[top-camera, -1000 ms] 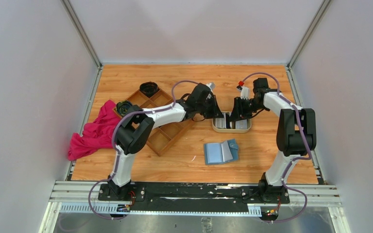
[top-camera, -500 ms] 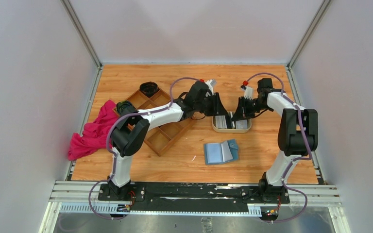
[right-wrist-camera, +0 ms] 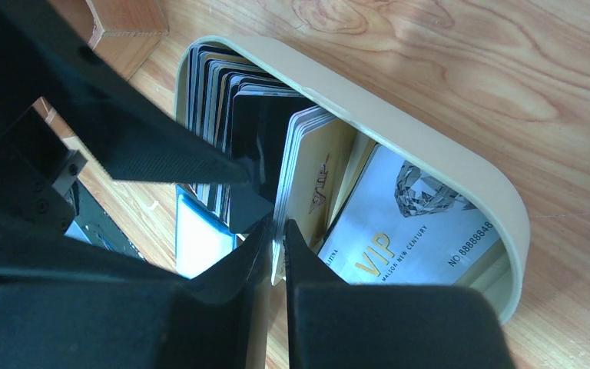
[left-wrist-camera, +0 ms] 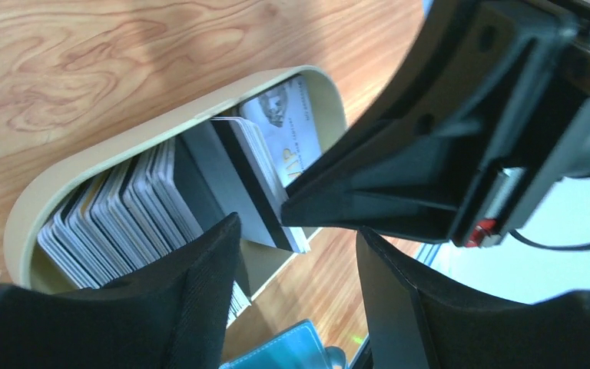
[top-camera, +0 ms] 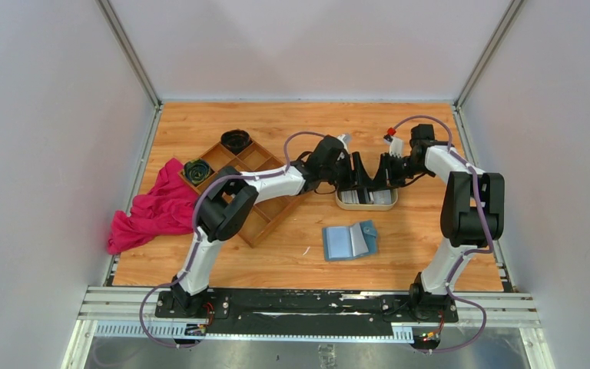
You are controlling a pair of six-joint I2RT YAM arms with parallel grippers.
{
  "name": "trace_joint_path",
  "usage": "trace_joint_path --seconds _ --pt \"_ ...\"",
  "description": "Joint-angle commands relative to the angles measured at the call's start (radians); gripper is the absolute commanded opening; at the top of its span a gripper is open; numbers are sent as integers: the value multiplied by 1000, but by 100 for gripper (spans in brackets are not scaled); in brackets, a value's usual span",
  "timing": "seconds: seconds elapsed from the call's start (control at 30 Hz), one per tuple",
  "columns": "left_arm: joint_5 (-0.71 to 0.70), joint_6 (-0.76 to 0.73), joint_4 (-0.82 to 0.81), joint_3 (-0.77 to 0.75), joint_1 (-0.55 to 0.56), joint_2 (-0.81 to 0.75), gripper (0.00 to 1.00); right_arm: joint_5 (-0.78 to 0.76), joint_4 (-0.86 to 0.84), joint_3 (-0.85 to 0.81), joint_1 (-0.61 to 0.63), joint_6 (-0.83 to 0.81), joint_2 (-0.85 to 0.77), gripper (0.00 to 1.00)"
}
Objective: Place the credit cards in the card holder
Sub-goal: Pick up the credit card from the storage box.
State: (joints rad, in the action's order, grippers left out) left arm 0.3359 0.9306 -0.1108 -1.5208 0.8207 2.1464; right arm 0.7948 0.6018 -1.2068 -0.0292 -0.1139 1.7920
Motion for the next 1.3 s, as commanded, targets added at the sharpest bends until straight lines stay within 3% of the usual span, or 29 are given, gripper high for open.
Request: trace_joint_path --seconds 0.0,0.43,1.27 --pt "-53 50 -9 -26 0 40 62 25 -4 16 -10 -18 18 9" --pt "-159 135 -7 -7 -9 54 62 79 -4 26 -11 -17 33 14" --pt "-211 233 -24 7 -14 48 62 131 -46 61 -62 35 86 17"
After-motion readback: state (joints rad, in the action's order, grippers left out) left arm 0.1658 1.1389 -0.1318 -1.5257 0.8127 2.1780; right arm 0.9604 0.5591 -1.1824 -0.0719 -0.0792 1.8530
